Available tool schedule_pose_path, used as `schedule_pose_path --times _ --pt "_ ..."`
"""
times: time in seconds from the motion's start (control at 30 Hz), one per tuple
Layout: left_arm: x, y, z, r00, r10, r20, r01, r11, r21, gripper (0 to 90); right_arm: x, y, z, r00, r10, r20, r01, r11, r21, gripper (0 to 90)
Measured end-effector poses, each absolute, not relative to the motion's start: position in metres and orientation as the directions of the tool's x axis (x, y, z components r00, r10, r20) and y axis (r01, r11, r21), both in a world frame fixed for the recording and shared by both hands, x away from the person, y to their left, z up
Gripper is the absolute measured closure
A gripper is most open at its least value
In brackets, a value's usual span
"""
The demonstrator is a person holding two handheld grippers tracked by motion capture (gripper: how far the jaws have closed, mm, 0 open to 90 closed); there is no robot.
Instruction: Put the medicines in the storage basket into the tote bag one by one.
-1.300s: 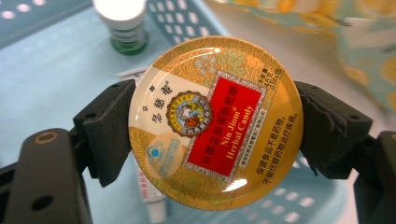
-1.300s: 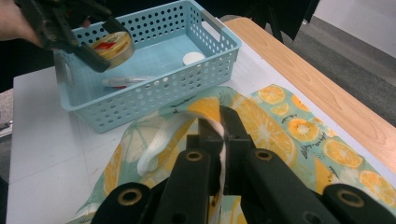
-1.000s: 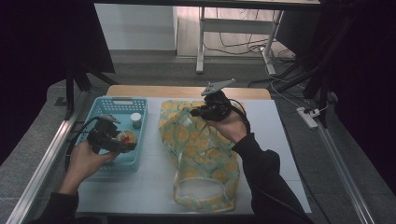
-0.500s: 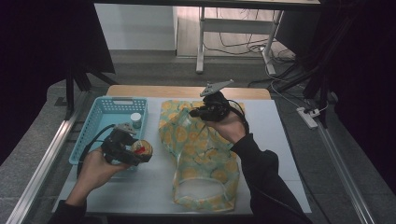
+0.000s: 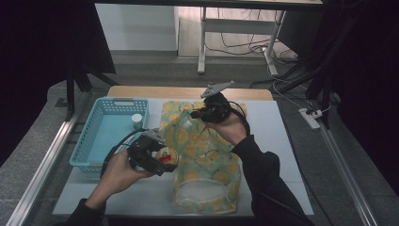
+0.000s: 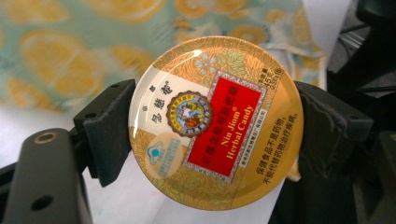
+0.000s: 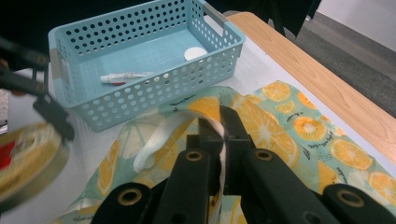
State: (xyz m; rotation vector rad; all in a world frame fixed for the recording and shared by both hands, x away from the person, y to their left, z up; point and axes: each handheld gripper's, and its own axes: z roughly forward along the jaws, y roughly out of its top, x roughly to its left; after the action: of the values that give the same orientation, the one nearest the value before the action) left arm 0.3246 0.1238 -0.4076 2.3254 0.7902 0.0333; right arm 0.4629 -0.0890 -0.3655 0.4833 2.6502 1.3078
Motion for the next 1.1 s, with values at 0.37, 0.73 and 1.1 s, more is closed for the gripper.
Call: schedule_pose_path --times 0.37,0.73,1.1 --pt "0.338 0.072 -0.419 0.869 0.453 -0.202 0.475 -0.645 0.598 20.4 0.464 -0.091 -0.366 -0.934 0.357 0.014 0.228 0.564 0.793 90.0" --pt "0.361 0.056 -0.450 0.865 0.463 -0.192 0.483 -0.666 0.568 20.4 0.469 -0.095 -0.367 -0.926 0.377 0.020 0.243 0.555 0.796 90.0" --pt "0.391 0.069 -0.466 0.813 0.573 -0.107 0.531 -0.654 0.539 20.4 0.471 -0.097 -0.371 -0.923 0.385 0.020 0.251 0.561 0.789 90.0"
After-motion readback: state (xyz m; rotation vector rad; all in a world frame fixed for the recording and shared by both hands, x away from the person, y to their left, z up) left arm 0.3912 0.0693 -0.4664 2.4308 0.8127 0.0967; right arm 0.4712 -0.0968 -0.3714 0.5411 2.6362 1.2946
